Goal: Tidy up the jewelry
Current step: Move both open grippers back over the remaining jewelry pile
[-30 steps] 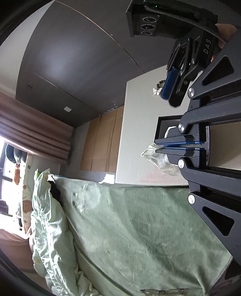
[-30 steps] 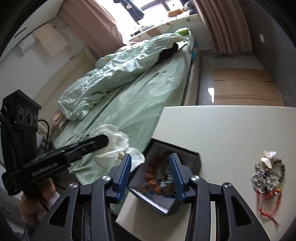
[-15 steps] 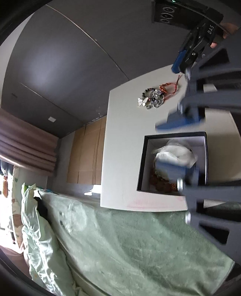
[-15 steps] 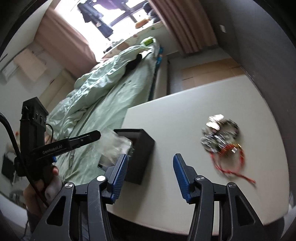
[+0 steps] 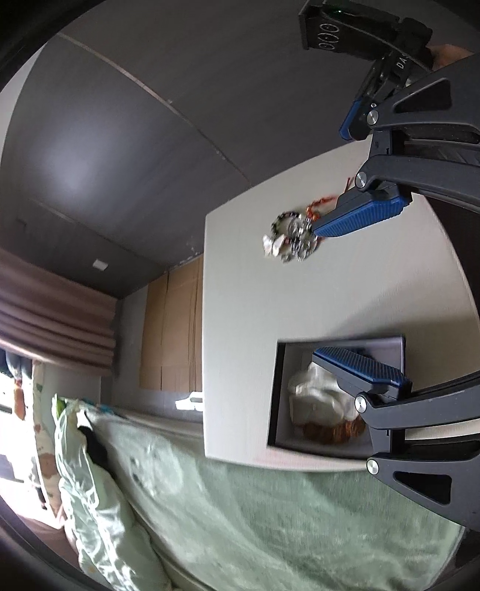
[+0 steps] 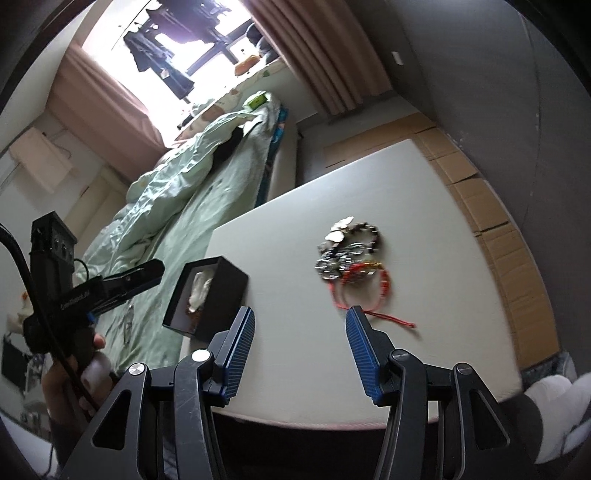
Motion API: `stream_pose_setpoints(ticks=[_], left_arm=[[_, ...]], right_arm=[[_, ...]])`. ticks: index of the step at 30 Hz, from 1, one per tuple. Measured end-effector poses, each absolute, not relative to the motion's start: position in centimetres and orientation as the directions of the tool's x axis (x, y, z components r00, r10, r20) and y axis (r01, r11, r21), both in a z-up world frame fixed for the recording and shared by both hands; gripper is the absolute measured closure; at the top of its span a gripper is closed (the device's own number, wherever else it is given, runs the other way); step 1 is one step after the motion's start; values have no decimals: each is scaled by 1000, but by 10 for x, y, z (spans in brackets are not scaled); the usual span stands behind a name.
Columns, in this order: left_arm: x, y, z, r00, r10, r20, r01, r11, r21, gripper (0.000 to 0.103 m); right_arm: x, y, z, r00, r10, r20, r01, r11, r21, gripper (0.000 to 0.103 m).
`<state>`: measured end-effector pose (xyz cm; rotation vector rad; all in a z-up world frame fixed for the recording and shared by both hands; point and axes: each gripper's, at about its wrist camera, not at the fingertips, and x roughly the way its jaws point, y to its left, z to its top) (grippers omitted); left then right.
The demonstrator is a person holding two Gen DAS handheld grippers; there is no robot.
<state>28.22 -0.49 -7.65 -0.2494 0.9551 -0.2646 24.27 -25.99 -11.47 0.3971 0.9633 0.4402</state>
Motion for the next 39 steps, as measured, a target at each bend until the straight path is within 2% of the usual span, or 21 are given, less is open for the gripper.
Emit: stream_pose_setpoints(ticks=[2, 3, 24, 28, 32, 39], left_arm=[[282, -16, -78, 542, -338, -769, 131, 938, -320, 40], [282, -20, -78, 539, -342, -770, 137, 938, -320, 40], [311, -117, -142, 392, -402, -828, 202, 915, -348, 40], [317, -134, -155, 364, -387, -847, 216, 920, -328, 40], [321, -152, -165, 365, -333, -869, 241, 936, -258, 40], [324, -165, -184, 349, -259, -901, 245, 953, -179, 45]], right_arm=[[241, -267, -115, 510, 512, -692, -167, 848, 504, 35], [239, -273, -115, 518, 504, -691, -156, 850, 504, 35], [236, -336, -146, 538, 458, -708, -21, 847, 532, 35], [238, -349, -156, 536, 449, -715, 7, 844, 536, 35], [240, -360, -164, 534, 444, -720, 33, 839, 542, 35], [244, -370, -174, 527, 439, -727, 62, 834, 548, 35]])
